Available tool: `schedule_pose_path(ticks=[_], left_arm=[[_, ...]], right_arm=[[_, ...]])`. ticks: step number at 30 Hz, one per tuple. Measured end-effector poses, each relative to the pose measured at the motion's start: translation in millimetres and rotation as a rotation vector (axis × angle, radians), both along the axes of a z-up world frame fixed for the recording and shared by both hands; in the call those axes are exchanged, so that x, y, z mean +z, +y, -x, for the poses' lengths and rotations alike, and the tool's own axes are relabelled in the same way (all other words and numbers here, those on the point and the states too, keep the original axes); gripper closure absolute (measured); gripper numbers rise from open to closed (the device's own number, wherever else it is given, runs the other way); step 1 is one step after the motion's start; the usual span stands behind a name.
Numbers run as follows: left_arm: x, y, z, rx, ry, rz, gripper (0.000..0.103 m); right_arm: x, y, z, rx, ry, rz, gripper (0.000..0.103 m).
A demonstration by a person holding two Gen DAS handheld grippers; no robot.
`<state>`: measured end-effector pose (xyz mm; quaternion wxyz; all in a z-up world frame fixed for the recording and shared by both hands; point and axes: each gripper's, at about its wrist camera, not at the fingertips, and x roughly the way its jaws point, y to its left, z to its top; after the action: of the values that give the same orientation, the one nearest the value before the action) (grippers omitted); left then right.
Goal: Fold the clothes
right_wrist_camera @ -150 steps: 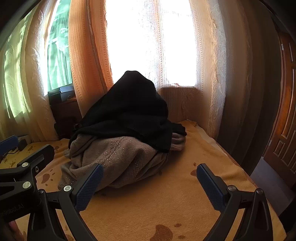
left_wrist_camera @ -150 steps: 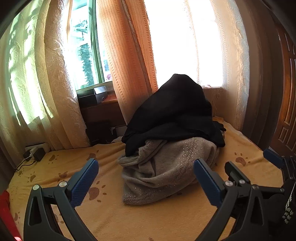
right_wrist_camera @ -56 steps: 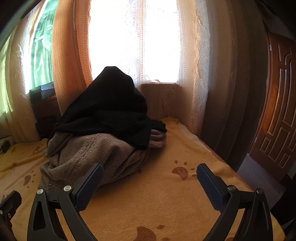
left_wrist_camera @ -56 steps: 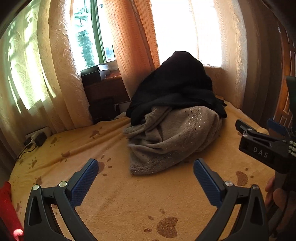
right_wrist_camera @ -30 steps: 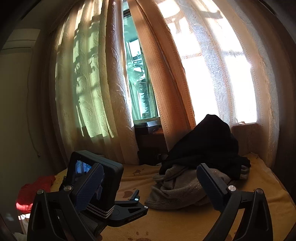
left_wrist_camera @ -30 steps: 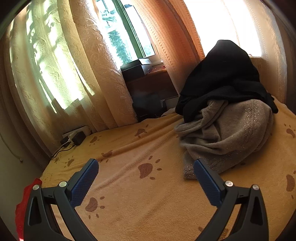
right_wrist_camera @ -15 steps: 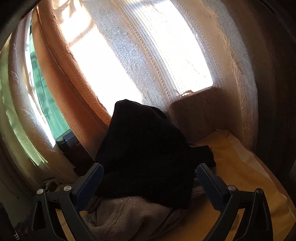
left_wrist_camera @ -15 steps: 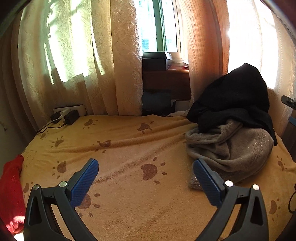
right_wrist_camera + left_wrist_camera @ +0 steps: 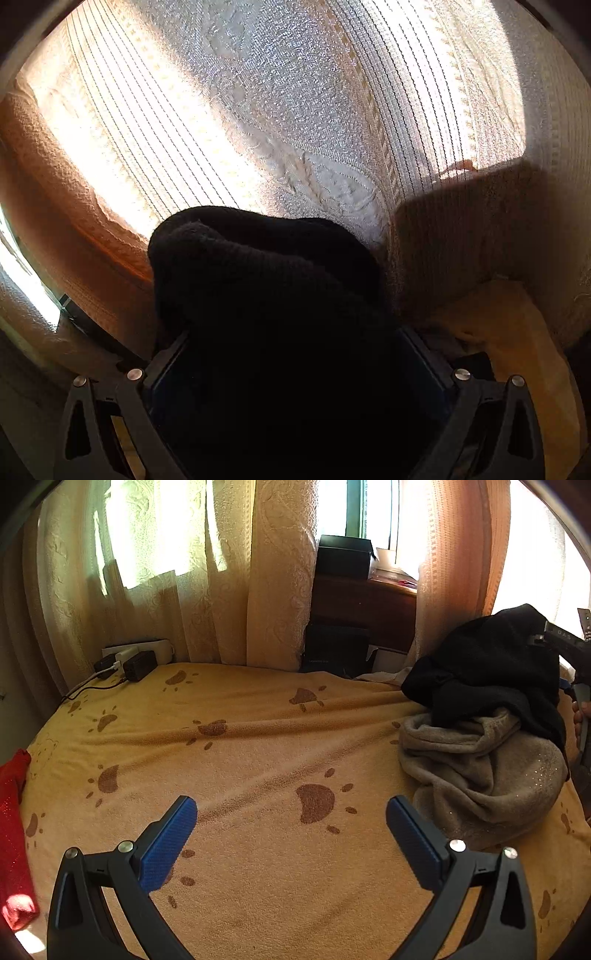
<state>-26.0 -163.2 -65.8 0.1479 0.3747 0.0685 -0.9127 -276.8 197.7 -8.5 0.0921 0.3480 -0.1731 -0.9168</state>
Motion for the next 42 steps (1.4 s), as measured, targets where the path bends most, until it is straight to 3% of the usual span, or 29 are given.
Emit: schedule_pose_path(ticks=[1, 2, 3, 7, 13, 18, 21, 23, 24, 26, 29, 32, 34, 39, 42], left_arm=[[0, 0, 0, 0.000, -0.002, -0.003, 0.000], [0, 0, 0, -0.001, -0.002, -0.005, 0.000], [1, 0, -1, -0.003, 0.000, -0.008, 0.000], [9, 3, -6, -0.014, 0.022, -0.018, 0.000], [31, 1, -19, -0.020, 0.085, -0.041, 0.000], [48, -5, -38, -0.029, 0.133, -0.061, 0.000], [49, -5, -52, -0.038, 0.138, -0.028, 0.000], [45, -5, -61, -0.057, 0.127, -0.006, 0.000], [42, -2, -65, -0.071, 0.122, 0.004, 0.000], [36, 11, -70, -0.114, 0.113, 0.022, 0.000], [28, 29, -77, -0.178, 0.099, 0.049, 0.000], [19, 48, -83, -0.242, 0.085, 0.076, 0.000], [14, 60, -88, -0.285, 0.076, 0.094, 0.000], [10, 87, -96, -0.358, 0.075, 0.134, 0.000], [10, 102, -100, -0.392, 0.080, 0.158, 0.000]], right_arm=[[0, -2, -4, 0.009, -0.003, 0.004, 0.061], [2, -6, -10, 0.012, 0.004, -0.008, 0.072], [4, -10, -18, 0.014, 0.014, -0.025, 0.075], [21, -26, -66, 0.118, 0.098, -0.047, 0.078], [38, -57, -187, 0.386, 0.212, -0.050, 0.079], [-11, -101, -291, 0.606, 0.151, -0.090, 0.079], [-47, -107, -322, 0.634, 0.076, -0.111, 0.078], [-71, -110, -340, 0.647, 0.025, -0.125, 0.072], [-83, -111, -350, 0.653, -0.001, -0.132, 0.064], [-87, -97, -358, 0.587, -0.013, -0.102, 0.038], [-76, -71, -372, 0.458, 0.033, -0.098, 0.035], [-64, -55, -385, 0.344, 0.102, -0.181, 0.025], [-59, -51, -391, 0.286, 0.136, -0.256, 0.025], [-52, -30, -387, 0.167, 0.160, -0.202, 0.025], [-47, -19, -384, 0.048, 0.158, -0.248, 0.025]])
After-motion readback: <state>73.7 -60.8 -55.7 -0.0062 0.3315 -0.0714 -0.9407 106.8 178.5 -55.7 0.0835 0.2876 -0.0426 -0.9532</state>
